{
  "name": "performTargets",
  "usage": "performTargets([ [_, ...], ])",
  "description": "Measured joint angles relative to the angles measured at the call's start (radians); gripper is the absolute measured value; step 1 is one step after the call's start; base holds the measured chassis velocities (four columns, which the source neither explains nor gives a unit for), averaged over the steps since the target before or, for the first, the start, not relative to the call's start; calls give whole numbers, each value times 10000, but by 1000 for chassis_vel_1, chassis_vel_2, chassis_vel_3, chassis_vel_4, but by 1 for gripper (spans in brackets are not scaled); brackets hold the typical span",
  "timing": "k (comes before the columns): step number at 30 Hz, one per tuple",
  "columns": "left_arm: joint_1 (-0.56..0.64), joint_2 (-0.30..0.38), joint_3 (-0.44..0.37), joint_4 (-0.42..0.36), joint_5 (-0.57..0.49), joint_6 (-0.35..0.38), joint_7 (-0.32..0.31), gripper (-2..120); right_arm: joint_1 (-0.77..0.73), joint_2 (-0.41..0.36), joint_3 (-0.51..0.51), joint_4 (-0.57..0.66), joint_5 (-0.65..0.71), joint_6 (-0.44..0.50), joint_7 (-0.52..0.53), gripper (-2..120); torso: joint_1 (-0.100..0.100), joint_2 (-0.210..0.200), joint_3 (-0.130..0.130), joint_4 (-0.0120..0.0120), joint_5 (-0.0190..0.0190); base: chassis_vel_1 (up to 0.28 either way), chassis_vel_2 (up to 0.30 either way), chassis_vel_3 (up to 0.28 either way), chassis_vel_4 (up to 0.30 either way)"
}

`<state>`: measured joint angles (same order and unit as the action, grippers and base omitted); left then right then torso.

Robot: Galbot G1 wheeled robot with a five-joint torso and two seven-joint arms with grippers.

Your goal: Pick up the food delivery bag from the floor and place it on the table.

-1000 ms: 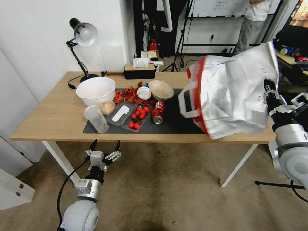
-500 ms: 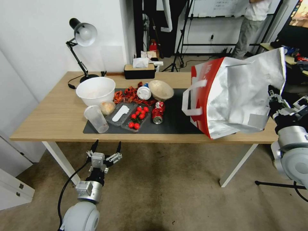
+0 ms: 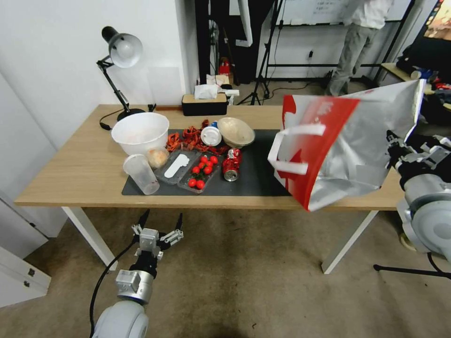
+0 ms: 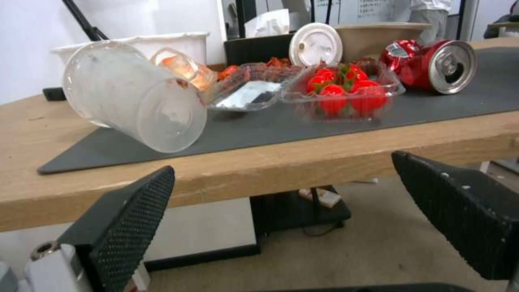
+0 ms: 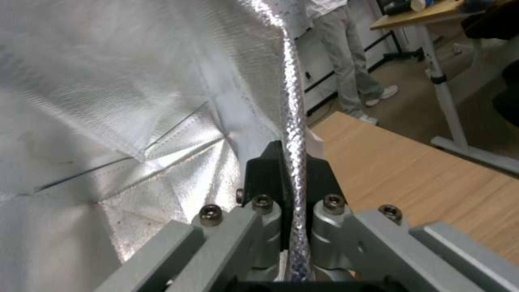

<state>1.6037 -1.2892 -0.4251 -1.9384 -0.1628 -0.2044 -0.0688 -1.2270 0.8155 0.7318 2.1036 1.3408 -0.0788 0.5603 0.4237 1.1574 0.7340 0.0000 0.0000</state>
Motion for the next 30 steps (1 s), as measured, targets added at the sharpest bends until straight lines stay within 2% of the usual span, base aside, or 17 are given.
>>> performTargets([
  [10,-66,5,-16,4,3,-6,0,100,279,-49,-162,-265,-21,0,-134,0,0,-1,0,-1,0,0,0,0,0],
  [20,-137,-87,146,106,131,-15,9,100,1326,-191,-646,-958,110,-140,-63,1,0,-1,0,0,0,0,0,0,0],
  [22,-138,-90,148,106,141,-16,11,100,1438,-188,-706,-1033,133,-193,-51,6,0,-1,0,0,-1,0,0,0,0],
  [25,-142,-74,134,106,145,-17,14,100,1618,-180,-877,-1285,81,-212,-271,18,0,-1,0,0,0,0,0,0,0],
  [26,-142,-74,134,106,145,-17,14,100,1618,-180,-877,-1285,81,-212,-271,18,0,-1,0,0,0,0,0,0,0],
  [28,-143,-66,122,106,144,-16,14,100,1731,-184,-971,-1525,-68,-98,-709,28,0,-1,0,-1,0,0,0,0,0],
  [30,-139,-68,120,105,145,-17,14,100,1756,-188,-995,-1575,-119,-56,-796,30,0,-1,0,-1,0,0,0,0,0],
])
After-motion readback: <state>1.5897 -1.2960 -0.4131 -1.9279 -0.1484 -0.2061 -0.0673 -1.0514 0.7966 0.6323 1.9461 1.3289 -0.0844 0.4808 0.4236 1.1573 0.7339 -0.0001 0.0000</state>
